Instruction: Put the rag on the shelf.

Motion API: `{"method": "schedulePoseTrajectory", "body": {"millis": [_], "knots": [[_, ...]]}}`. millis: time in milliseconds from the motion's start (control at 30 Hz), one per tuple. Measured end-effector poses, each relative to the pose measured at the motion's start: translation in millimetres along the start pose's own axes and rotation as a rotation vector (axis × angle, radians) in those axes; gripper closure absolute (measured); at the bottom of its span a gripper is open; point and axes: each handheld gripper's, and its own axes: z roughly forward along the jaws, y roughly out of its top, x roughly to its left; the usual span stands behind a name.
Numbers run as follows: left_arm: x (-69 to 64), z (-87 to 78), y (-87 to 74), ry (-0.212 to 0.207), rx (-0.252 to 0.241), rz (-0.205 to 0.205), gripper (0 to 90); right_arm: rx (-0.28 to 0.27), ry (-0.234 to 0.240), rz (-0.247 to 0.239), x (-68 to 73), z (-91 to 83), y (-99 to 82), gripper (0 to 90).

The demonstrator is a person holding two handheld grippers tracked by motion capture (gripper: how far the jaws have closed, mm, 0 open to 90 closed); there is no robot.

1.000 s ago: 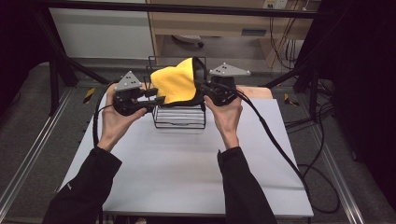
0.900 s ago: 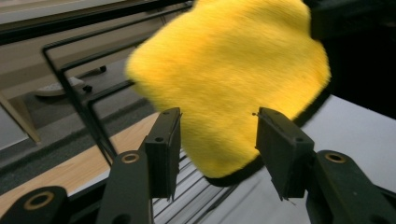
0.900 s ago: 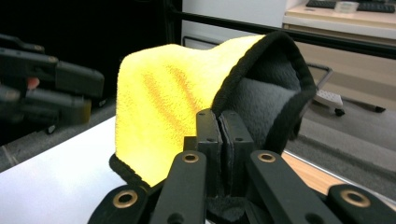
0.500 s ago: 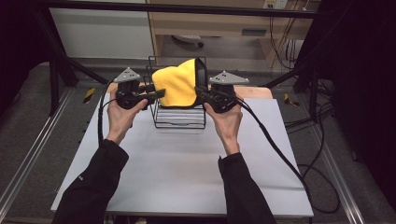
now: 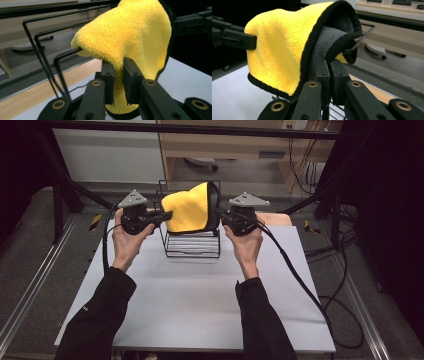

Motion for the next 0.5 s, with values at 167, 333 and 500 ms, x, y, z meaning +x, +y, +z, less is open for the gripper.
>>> {"method": "schedulePoseTrajectory", "body": {"millis": [167, 333, 500], "knots": [[5.6, -8.8, -2.2, 0.031, 0.014, 0.021, 79.9, -0.002, 0.023, -0.003, 7.1, 10.1, 1.8, 87.0], [0.1, -1.7, -4.4, 0.045, 0.023, 0.038, 71.8, 0.000, -0.011, -0.004, 4.8, 11.0, -3.6, 84.1], [-1.0, -4.4, -6.1, 0.046, 0.032, 0.034, 58.1, -0.018, 0.010, -0.007, 0.9, -0.6, -4.8, 70.0]]}}
